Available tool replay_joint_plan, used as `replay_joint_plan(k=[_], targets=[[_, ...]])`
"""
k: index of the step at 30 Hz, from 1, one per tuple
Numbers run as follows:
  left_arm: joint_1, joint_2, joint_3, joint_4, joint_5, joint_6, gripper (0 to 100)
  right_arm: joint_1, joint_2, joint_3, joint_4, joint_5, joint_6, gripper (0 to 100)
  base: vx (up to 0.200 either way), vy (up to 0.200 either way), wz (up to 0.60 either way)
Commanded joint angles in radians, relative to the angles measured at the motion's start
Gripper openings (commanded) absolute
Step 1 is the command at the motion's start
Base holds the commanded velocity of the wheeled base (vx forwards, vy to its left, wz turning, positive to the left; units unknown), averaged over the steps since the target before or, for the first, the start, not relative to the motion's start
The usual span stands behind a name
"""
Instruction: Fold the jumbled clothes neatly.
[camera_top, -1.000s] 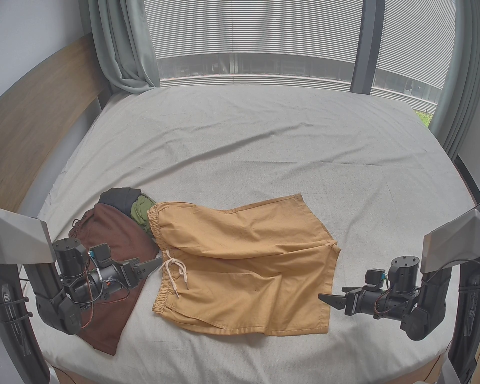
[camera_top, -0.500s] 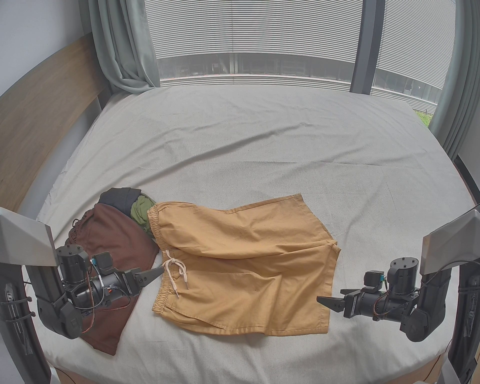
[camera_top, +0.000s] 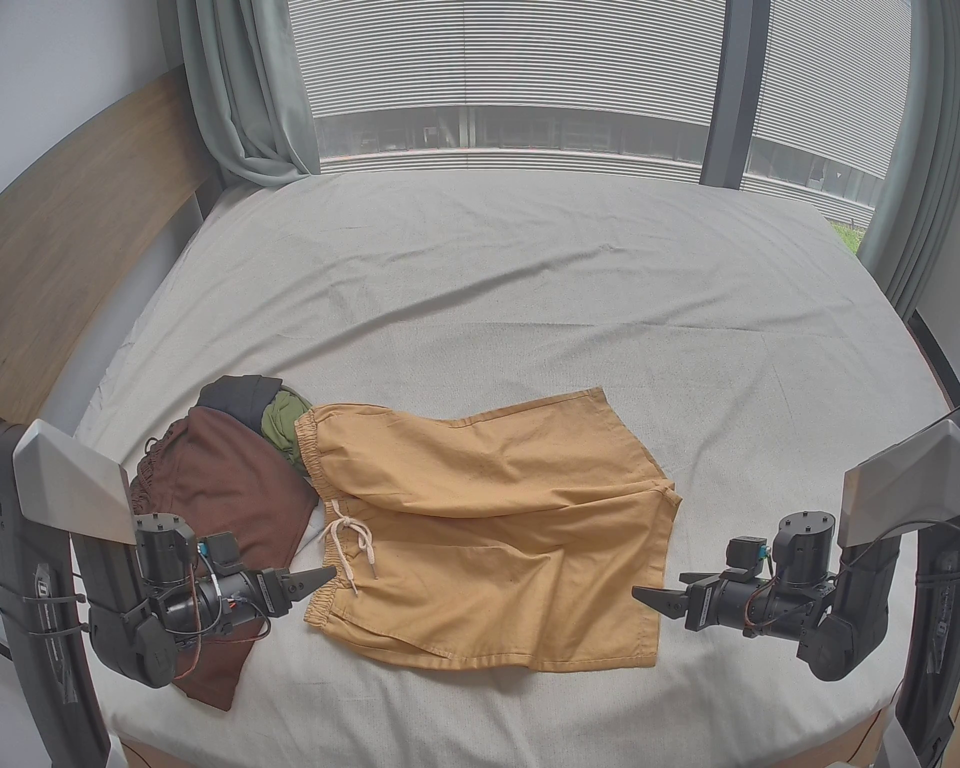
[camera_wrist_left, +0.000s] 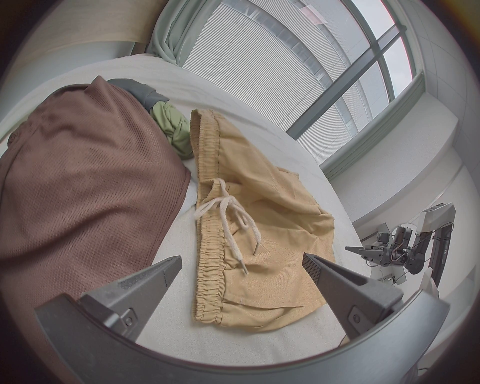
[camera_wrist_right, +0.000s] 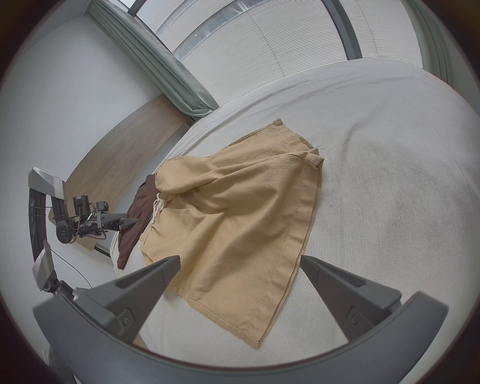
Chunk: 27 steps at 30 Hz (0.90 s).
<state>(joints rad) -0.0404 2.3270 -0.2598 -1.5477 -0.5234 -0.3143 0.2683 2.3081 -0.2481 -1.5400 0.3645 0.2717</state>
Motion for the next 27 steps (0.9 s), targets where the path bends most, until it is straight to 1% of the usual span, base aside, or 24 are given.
replay_joint_plan(k=[1,8,15,27], targets=[[-0.003,0.051,0.008,0.0,0.0,0.0,100,-0.001,0.004,-0.002,-0.002,-0.001,0.0,100,0.0,0.0,0.0],[-0.003,0.124,0.014,0.0,0.0,0.0,100,-0.004,0.005,-0.014,0.0,-0.001,0.001,100,0.0,0.0,0.0],[-0.009,0.143,0.02,0.0,0.0,-0.006,100,-0.003,0.005,-0.014,0.0,-0.001,0.003,100,0.0,0.0,0.0],[-0.039,0.164,-0.01,0.0,0.002,-0.006,100,-0.004,0.005,-0.016,0.0,-0.001,0.003,100,0.0,0.0,0.0]])
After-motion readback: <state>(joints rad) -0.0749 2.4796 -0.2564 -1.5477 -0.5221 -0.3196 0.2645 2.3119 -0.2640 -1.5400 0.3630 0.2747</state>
